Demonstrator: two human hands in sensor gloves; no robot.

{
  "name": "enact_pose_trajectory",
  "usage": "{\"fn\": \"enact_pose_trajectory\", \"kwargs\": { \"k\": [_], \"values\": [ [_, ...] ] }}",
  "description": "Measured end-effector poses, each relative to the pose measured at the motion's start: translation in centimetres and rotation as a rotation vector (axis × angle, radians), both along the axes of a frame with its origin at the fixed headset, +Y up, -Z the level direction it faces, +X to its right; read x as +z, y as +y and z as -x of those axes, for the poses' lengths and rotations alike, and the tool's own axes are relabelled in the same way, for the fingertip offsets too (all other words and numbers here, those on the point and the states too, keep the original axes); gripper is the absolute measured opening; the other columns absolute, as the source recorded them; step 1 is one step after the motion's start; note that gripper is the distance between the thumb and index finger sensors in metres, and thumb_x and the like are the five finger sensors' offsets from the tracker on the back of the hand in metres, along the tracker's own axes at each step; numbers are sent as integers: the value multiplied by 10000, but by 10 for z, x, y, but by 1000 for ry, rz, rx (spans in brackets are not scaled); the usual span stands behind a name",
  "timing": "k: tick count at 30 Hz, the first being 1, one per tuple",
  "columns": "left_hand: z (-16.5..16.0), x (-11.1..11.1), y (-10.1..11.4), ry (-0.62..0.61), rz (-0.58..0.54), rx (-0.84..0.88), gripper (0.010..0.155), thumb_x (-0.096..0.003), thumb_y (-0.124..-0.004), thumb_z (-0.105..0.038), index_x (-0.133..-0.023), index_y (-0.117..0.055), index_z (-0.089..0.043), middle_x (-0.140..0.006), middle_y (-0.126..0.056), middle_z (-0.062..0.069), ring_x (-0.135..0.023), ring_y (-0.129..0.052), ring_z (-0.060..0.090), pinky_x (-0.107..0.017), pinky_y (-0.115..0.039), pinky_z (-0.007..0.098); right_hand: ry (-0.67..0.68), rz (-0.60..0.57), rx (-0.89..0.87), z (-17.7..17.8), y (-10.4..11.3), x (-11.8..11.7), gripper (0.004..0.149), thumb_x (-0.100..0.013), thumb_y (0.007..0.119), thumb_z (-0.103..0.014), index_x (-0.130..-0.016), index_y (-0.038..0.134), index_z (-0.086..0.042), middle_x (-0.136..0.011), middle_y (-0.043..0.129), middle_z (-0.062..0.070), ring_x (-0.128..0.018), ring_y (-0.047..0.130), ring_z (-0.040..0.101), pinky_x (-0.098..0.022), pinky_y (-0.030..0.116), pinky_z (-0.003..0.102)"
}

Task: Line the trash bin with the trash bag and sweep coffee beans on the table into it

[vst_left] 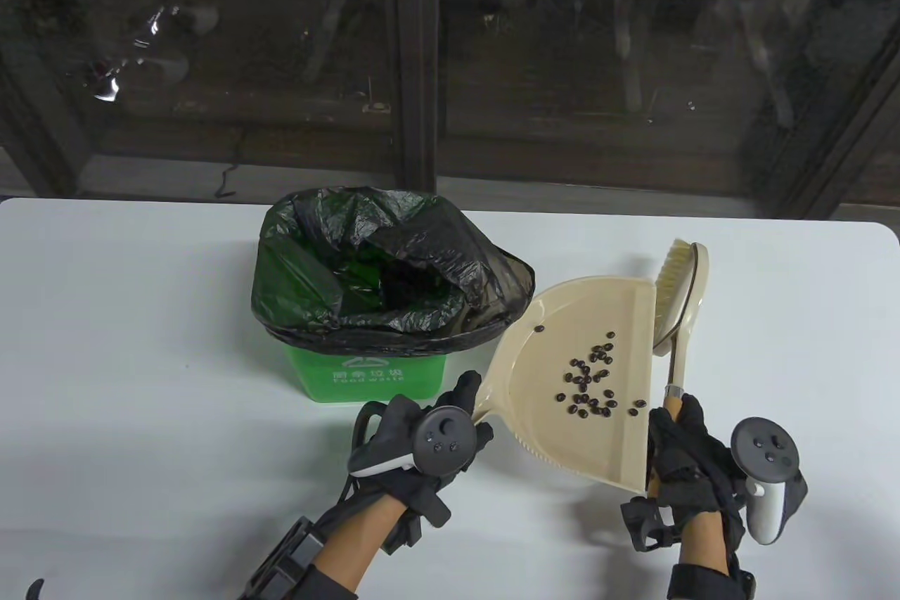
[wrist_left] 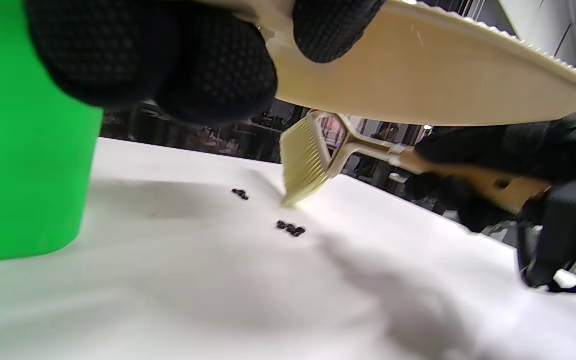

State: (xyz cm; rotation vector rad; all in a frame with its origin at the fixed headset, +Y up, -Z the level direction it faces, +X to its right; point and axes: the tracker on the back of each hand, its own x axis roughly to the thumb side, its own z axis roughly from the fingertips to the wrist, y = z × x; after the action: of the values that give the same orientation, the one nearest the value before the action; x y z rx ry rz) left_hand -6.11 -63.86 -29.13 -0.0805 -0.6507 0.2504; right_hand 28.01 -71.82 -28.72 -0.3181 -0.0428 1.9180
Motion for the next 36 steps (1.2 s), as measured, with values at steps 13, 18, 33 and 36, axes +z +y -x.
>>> {"fn": "enact_pose_trajectory", "kwargs": {
  "k": [13, 18, 33, 36],
  "values": [
    [10, -1, 77, 10, -31, 98, 682, -737, -617, -291, -1155, -342, 173, -912, -783, 212, -446, -996, 267, -367, -860, 429, 23, 11, 14, 3, -1, -1, 682, -556, 663, -301, -989, 331, 109, -632, 883, 166, -243, 997, 91, -88, 920, 286],
    [37, -5, 108, 94, -76, 73, 679, -739, -618, -288, -1156, -345, 173, -911, -786, 215, -443, -997, 268, -364, -861, 430, 33, 12, 27, 5, 0, -2, 682, -556, 663, -300, -989, 331, 109, -632, 883, 166, -243, 997, 90, -88, 920, 287],
    [151, -7, 155, 427, -163, -26, 678, -741, -619, -285, -1158, -352, 177, -910, -790, 225, -441, -999, 280, -361, -859, 438, 76, 19, 74, 15, 1, -5, 683, -555, 664, -299, -989, 331, 110, -631, 882, 170, -243, 997, 93, -88, 919, 291],
    [170, -8, 153, 500, -180, -59, 678, -741, -620, -283, -1157, -353, 181, -910, -790, 227, -441, -999, 281, -361, -858, 439, 80, 20, 80, 16, 1, -5, 682, -555, 664, -299, -989, 331, 109, -631, 882, 170, -244, 997, 94, -89, 919, 291]
  ]
}}
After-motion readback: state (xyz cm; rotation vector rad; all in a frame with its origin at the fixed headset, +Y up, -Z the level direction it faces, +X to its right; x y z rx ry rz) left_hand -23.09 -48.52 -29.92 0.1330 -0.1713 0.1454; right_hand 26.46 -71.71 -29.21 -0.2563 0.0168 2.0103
